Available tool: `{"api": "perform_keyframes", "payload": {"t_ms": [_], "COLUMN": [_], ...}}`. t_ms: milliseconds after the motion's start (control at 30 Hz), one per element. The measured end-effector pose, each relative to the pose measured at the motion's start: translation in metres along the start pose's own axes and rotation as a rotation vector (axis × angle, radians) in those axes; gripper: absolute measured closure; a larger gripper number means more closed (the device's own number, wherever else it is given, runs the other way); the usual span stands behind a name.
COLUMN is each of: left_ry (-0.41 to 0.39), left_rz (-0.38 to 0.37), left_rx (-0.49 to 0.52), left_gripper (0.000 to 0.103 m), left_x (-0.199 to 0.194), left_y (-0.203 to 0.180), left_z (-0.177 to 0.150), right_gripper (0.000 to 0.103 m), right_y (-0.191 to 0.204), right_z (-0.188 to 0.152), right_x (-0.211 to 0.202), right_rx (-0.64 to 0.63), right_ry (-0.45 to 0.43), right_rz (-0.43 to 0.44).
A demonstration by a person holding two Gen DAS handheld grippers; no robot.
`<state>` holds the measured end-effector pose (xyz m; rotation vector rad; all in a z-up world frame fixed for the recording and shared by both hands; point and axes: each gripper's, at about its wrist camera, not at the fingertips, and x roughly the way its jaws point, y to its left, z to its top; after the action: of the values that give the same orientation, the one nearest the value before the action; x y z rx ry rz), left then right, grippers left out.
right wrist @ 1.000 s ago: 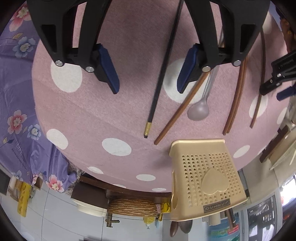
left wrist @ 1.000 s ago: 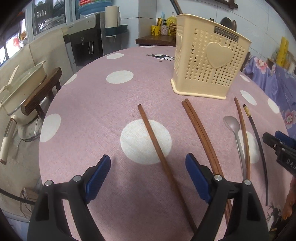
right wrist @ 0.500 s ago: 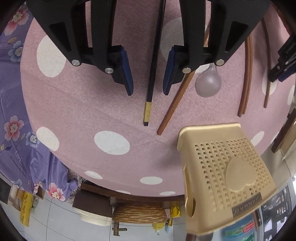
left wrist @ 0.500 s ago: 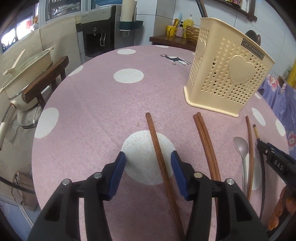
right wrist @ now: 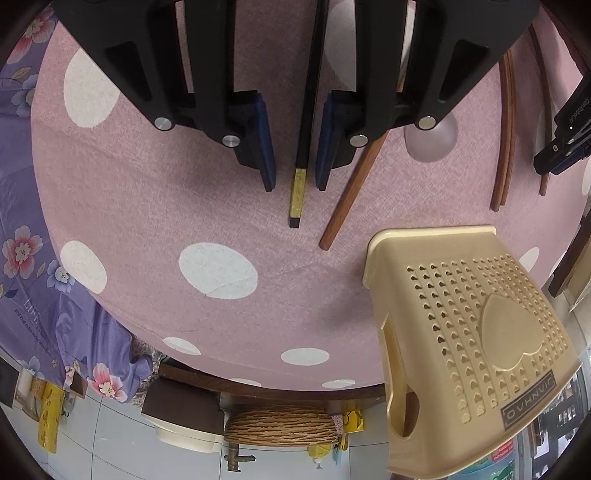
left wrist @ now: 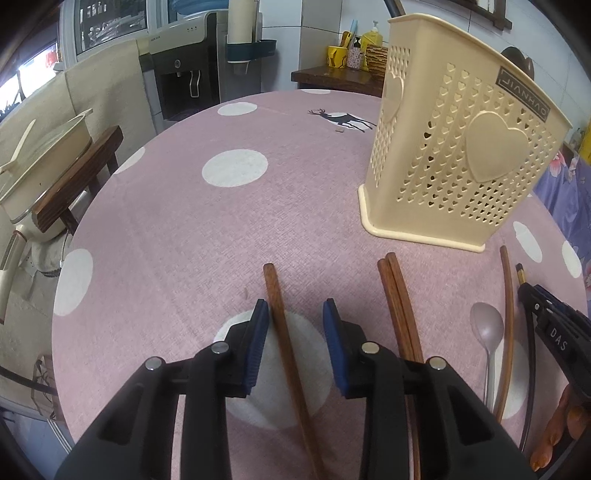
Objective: Organize utensils
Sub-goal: 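Close left tool on a brown chopstick while right tool closes on the black chopstick, then carry the brown and black chopsticks up into the cream holder with both tools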
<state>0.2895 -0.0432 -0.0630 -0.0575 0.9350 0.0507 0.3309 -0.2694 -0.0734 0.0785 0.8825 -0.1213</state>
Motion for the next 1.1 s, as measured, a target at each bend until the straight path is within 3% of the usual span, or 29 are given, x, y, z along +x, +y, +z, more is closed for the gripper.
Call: {"api": "perform_keyframes", "payload": {"t_ms": [200, 367, 1100], "left_ry": [-0.017, -0.007, -0.021], "left_rz": [0.039, 0.029, 0.002], "left_rx": [0.027, 0.023, 0.036], "left_gripper": [0.085, 0.093, 0.094], "left_x": [-0.0023, -0.0017, 0.0002], "left_y": [-0.0038, -0.0039, -0.0078], "left_z": [-0.0053, -0.0025, -0.0008], "right_gripper": [0.093, 0.094, 0.095], "right_y": [0.0017, 0.0026, -0.0018], "right_z": [0.001, 0.0002, 0.0003], "right_x": [-0.0005, -0.0007, -0.0025], "right_rx": [-0.024, -0.031, -0.008], "right_ry": [0.0, 0.0, -0.015], "right_rz": [-0.001, 0.003, 0.028]}}
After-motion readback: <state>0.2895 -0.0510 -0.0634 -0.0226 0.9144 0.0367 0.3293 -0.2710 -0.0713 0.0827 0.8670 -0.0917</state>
